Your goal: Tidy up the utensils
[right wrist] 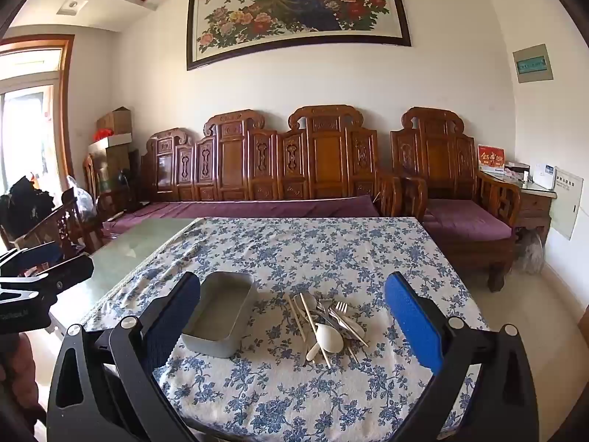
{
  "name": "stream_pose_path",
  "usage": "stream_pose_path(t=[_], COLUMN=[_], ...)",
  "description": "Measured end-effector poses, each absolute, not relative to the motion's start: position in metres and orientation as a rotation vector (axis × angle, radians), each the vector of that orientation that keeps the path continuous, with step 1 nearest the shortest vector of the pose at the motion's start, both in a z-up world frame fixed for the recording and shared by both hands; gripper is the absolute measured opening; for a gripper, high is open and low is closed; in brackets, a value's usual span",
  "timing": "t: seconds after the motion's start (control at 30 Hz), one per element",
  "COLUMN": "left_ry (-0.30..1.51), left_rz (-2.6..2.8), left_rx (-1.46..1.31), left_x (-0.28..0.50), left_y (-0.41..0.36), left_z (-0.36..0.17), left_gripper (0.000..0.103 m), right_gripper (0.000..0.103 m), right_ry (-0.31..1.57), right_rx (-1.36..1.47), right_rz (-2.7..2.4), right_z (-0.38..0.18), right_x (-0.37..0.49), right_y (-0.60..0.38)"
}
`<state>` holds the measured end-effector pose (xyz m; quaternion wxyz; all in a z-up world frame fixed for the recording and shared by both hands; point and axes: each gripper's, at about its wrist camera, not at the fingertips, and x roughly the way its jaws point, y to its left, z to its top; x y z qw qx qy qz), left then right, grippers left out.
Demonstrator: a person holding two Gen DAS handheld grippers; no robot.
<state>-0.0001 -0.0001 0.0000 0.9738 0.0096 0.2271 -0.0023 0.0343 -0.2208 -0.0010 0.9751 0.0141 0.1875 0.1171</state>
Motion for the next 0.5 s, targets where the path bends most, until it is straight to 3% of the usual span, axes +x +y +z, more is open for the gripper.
stream_pose_path(t=[0.5], left_ry=[0.455], left_rz=[-0.010], left_rx=[0.013], left_x=[-0.0027], left_y=[-0.0041], left_z=[0.0018], left_gripper=[0.096], right_gripper=[0.100], right_ry=[0.380], right_rx=[0.034], right_rz=[0.240], right_z=[-0.0001], right_x=[0.0342], right_y=[-0.2211])
